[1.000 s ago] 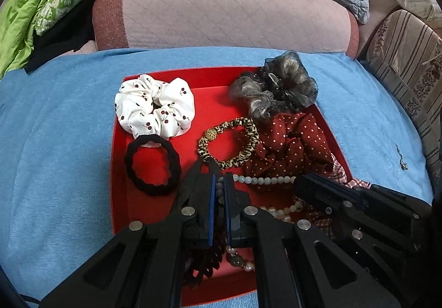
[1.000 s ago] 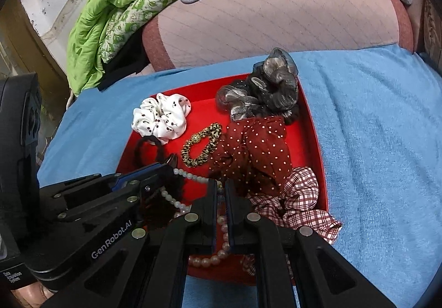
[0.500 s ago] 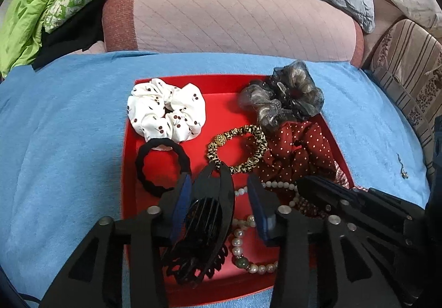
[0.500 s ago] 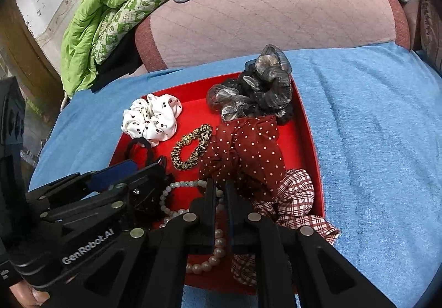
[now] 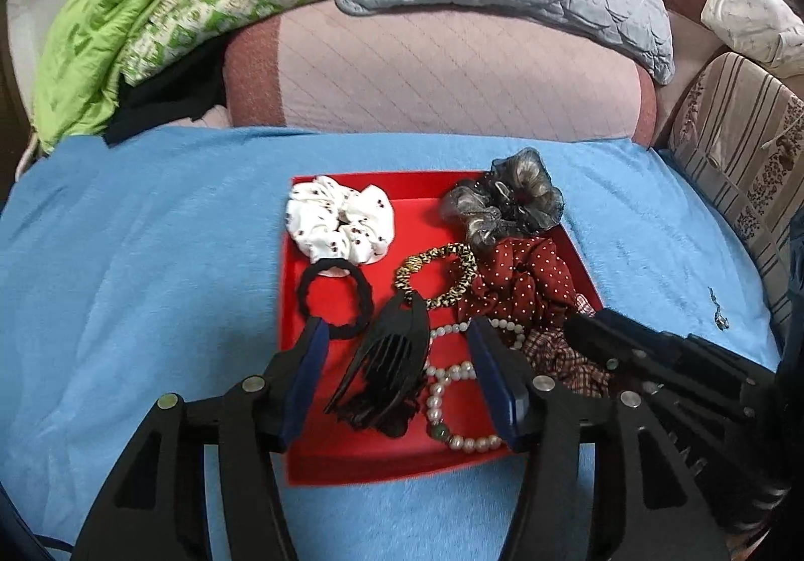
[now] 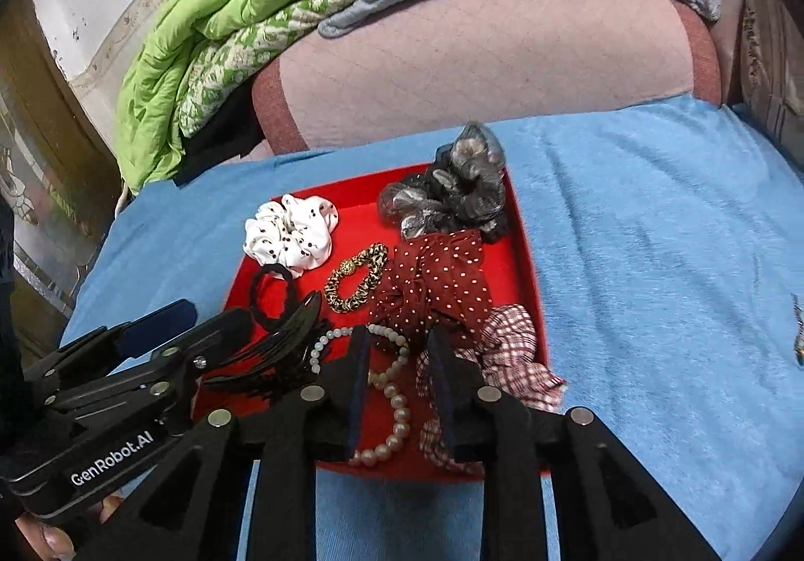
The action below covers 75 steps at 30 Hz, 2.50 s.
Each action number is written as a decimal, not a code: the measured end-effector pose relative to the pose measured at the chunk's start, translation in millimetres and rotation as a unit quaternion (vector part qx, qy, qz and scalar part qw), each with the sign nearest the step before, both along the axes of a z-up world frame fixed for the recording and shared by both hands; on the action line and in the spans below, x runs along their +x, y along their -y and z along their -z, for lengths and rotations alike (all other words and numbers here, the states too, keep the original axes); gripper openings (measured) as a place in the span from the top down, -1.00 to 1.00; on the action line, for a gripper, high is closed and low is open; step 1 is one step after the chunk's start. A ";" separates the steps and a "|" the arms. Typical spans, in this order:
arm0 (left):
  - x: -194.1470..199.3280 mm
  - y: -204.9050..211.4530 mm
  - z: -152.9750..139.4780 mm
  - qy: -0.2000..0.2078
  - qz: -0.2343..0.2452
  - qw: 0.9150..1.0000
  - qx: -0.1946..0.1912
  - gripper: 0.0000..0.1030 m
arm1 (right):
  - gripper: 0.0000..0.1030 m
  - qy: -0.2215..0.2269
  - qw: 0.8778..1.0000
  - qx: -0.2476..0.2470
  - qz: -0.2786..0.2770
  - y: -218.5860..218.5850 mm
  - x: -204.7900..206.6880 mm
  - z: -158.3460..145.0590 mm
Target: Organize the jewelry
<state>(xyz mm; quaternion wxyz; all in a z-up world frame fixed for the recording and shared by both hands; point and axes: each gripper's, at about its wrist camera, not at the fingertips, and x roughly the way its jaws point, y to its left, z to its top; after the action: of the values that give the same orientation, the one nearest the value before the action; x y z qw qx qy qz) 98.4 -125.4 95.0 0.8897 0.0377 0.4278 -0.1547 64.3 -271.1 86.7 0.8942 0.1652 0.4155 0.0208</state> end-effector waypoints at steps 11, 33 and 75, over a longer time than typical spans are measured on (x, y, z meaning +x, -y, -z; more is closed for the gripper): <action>-71.1 -38.4 -49.3 0.068 -0.041 0.997 0.020 -0.34 | 0.41 0.008 1.000 -0.025 0.008 -4.6 -64.8 -29.6; -209.2 -92.1 -105.9 0.182 -0.125 0.975 0.017 -0.82 | 0.15 0.041 0.996 -0.083 0.003 -45.3 -189.8 -65.7; -288.9 -98.2 -80.2 0.185 -0.110 0.976 0.041 -1.00 | -0.25 -0.007 0.992 -0.115 0.059 -41.8 -255.4 -48.5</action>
<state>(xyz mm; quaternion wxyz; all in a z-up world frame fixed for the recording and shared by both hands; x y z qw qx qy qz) -190.5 -27.2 175.1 0.9628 0.0548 0.2633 -0.0282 -191.1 -229.3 135.3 0.9040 0.0857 0.4110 -0.0811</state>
